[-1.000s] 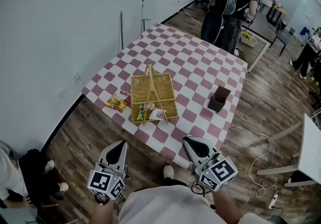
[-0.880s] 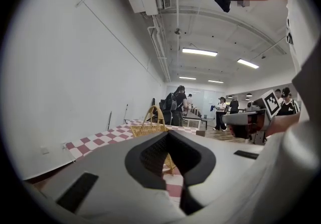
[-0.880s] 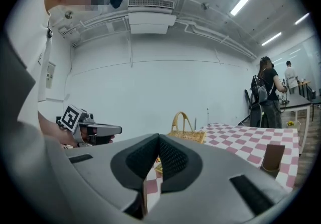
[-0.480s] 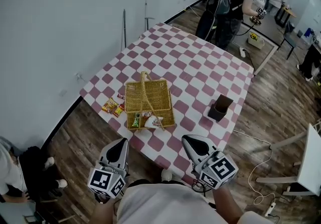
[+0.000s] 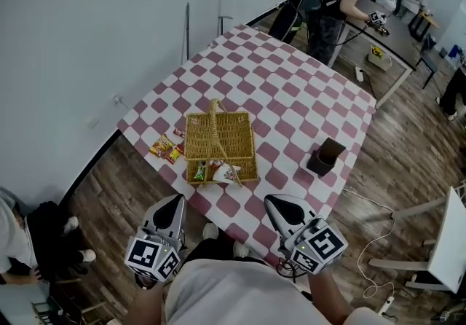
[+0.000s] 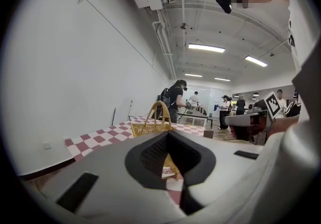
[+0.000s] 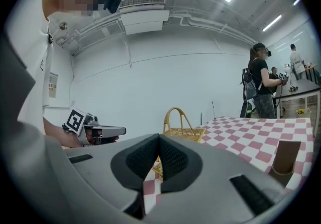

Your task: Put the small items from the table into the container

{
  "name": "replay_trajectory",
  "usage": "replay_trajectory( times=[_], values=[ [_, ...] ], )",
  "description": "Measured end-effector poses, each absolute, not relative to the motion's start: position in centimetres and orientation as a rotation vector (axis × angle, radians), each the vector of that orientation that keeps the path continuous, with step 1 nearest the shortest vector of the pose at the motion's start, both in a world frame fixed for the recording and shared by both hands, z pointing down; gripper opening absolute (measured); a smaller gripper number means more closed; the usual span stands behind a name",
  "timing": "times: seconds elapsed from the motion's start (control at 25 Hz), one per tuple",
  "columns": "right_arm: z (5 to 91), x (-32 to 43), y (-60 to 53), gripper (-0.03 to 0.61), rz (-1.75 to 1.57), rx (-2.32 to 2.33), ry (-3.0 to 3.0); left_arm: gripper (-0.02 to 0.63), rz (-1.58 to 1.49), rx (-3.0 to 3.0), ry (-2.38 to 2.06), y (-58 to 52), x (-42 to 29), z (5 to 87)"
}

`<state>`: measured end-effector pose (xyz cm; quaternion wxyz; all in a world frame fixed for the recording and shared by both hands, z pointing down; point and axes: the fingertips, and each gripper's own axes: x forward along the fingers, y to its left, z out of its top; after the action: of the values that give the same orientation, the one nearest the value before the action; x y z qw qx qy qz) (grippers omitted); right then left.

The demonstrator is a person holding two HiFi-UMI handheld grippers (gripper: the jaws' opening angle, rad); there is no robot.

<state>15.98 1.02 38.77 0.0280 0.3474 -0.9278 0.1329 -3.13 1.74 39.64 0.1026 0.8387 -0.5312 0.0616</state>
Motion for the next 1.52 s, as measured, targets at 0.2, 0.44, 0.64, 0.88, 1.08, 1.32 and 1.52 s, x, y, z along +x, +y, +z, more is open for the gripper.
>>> replay_trajectory(
  times=[0.2, 0.44, 0.64, 0.88, 1.08, 1.32, 1.52],
  values=[
    [38.7, 14.7, 0.3, 0.014, 0.36, 1.05, -2.85, -0.005, 0.125, 2.501, -1.481, 0.0, -3.4, 39.8],
    [38.3, 11.9, -1.2, 0.014, 0.36, 1.051, -2.863, -0.005, 0.193, 2.526, -1.453, -2.9, -5.2, 41.1],
    [39.0, 9.4, -2.4, 0.014, 0.356, 1.071, -2.852, -0.005, 0.261, 2.488, -1.475, -5.1, -7.8, 43.4],
    [40.6, 6.2, -3.9, 0.014, 0.305, 1.09, -2.792, -0.003, 0.331, 2.502, -1.441, -7.3, -9.8, 45.5],
    [40.6, 4.8, -4.9, 0.014, 0.293, 1.117, -2.769, -0.003, 0.33, 2.512, -1.397, -8.9, -10.4, 46.5],
    [40.3, 3.7, -5.9, 0.014, 0.291, 1.191, -2.73, -0.003, 0.343, 2.518, -1.338, -10.4, -11.8, 47.9],
    [40.3, 2.6, -6.6, 0.014, 0.295, 1.251, -2.712, -0.003, 0.353, 2.536, -1.294, -11.3, -12.7, 48.9]
  ],
)
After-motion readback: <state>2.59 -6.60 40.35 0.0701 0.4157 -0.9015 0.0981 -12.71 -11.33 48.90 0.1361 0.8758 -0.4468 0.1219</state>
